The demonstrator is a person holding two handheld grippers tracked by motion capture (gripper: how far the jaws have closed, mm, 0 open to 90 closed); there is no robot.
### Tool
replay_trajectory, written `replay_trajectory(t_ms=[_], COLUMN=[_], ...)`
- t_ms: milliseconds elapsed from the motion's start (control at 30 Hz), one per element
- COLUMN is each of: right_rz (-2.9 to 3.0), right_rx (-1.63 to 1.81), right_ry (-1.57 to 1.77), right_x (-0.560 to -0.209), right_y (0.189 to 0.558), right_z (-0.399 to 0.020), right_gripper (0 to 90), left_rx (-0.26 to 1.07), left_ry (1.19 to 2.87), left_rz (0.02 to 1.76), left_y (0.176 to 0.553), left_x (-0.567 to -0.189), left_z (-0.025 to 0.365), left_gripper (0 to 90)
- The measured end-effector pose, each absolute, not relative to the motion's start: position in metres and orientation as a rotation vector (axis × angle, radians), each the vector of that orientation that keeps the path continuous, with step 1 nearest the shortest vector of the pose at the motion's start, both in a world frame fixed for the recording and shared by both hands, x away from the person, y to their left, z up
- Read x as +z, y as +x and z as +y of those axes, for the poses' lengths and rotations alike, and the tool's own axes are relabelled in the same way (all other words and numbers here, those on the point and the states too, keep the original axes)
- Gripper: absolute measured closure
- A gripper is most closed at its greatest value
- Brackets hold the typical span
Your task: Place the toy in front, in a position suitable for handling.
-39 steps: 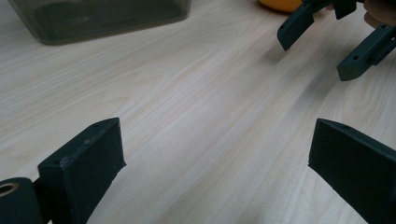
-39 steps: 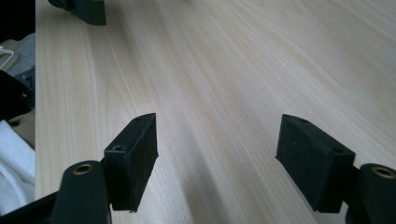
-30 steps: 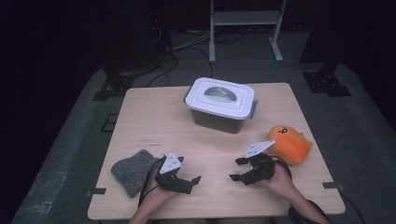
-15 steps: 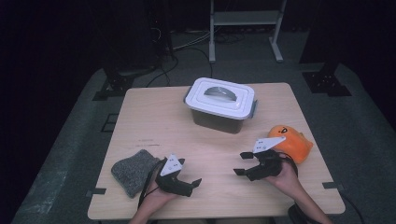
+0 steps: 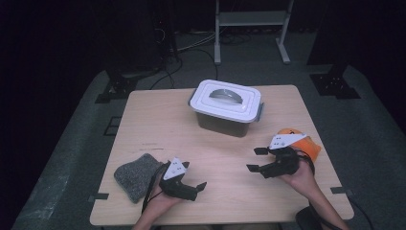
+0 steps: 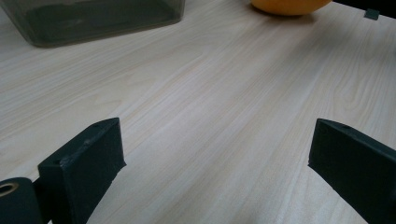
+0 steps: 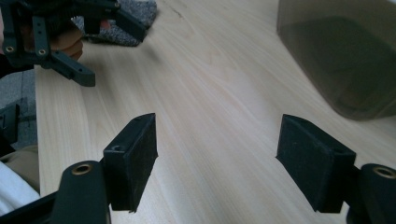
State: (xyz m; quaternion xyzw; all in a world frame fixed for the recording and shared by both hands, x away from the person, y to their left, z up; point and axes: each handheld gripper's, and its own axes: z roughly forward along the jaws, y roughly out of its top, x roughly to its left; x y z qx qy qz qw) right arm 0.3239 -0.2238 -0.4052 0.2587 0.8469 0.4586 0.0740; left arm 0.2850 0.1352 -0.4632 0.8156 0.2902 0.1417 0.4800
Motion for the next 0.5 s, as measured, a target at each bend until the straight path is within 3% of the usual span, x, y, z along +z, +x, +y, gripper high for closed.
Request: replay_trajectory(t_ms=[500], right_rz=[2.451], right_rx=[1.416], right_ry=[0.831], right_x=[-0.389], right_y=[0.327], right_z=[-0.251], right_gripper=[27.4], left_rx=[0.349], left_ry=[1.987], left_rz=[0.707], left_y=[0.286], left_x=[-0.464], left_z=[0.136], left_gripper=[2.6])
